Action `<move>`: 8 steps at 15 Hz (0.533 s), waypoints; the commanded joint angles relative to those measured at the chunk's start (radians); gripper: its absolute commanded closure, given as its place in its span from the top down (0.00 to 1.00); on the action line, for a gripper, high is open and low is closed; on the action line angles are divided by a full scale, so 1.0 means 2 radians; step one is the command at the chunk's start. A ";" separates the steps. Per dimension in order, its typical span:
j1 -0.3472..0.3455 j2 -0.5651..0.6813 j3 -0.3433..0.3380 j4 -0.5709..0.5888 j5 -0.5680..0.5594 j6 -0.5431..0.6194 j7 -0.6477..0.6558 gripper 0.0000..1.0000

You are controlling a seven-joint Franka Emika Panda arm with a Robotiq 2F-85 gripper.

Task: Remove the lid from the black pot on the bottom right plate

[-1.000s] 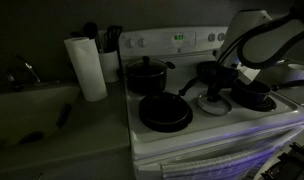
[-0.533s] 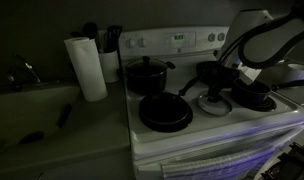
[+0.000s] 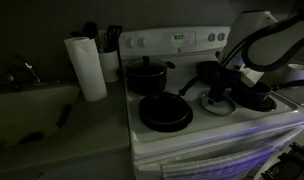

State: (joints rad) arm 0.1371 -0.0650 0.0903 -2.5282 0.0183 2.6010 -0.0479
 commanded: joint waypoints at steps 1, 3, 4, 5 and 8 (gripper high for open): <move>-0.002 -0.063 0.014 -0.030 -0.029 -0.015 0.054 1.00; -0.004 -0.097 0.017 -0.039 -0.040 -0.024 0.058 1.00; -0.003 -0.120 0.015 -0.047 -0.035 -0.030 0.050 1.00; -0.001 -0.143 0.011 -0.055 -0.026 -0.040 0.037 1.00; 0.004 -0.208 -0.006 -0.079 -0.020 -0.081 -0.008 1.00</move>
State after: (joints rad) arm 0.1380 -0.3358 0.1088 -2.6095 -0.0410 2.5076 0.0255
